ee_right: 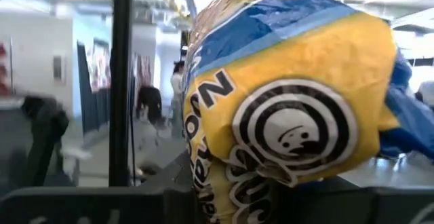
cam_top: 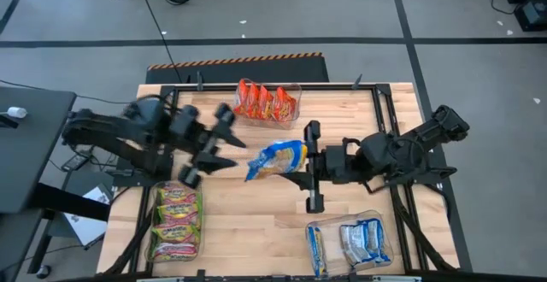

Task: Sort Maruchan noodles
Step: Put the blue noodle pack into the bottom right transparent bin

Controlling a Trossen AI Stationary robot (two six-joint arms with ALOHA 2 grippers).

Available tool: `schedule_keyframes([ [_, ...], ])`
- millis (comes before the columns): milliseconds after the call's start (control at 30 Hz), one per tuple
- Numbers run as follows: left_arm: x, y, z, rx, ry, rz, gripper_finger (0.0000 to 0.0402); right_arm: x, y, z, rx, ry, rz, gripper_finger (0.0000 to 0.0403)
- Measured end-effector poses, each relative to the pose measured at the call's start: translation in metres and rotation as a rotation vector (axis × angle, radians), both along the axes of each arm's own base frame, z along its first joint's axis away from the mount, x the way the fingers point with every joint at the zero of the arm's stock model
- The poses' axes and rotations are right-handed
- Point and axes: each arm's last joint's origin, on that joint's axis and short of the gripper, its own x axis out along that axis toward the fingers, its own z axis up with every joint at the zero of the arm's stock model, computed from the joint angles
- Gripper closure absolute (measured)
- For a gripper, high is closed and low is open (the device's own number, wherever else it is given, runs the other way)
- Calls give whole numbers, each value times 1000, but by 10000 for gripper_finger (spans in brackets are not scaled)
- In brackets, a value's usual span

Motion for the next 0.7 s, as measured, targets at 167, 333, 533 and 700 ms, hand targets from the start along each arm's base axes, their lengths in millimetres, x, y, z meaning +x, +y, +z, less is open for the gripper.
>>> schedule_keyframes([
  [167, -57, 5, 10, -43, 187, 16, 192, -12, 1, -3, -135, 114, -30, 287],
  [333, -97, 6, 4, -136, 383, 81, 192, -13, 3, -15, -259, 237, -30, 287],
  [533, -116, 9, -15, -222, 599, 245, 202, -18, 4, -21, -475, 366, -8, 287],
  [700, -121, 11, -21, -247, 669, 289, 202, -25, 3, -23, -620, 495, 42, 286],
])
